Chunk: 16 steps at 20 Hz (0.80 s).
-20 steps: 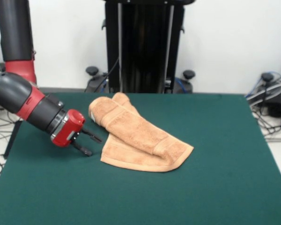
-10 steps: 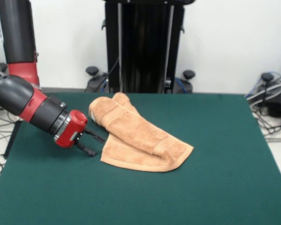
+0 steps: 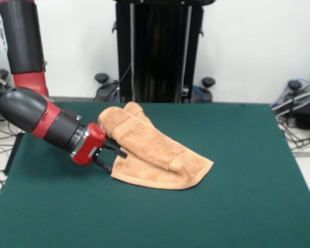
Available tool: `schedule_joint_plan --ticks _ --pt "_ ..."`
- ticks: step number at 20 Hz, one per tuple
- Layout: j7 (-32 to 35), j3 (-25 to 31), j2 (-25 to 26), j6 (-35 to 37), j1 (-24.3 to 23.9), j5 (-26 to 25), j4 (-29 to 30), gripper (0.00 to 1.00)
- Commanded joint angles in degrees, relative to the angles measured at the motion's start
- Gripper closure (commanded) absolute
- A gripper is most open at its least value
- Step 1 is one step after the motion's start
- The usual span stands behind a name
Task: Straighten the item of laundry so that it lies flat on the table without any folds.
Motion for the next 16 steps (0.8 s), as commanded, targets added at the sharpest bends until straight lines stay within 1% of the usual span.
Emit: schedule_joint_plan --ticks 1,2,4,6,8,10,14,16 --pt "3.86 -5.13 9.56 -23.45 0.95 -9.69 5.36 0.00" --pt "6.79 -4.72 9.23 -32.23 -1.10 -11.39 7.27 0.00" --pt "14.07 -5.20 6.98 -48.72 -2.42 -15.62 9.50 0.00" --pt "19.59 -6.71 4.61 -58.69 -1.63 -16.97 10.57 0.00" --pt "21.39 -7.67 3.33 -60.75 -0.65 -16.40 10.71 0.00" --pt "20.49 -7.33 3.88 -60.77 -1.16 -16.41 10.60 0.00" --pt "19.53 -7.55 3.73 -59.20 -0.43 -15.00 10.67 0.00" --pt "18.82 -7.22 4.66 -58.51 -1.16 -13.96 10.49 0.00"
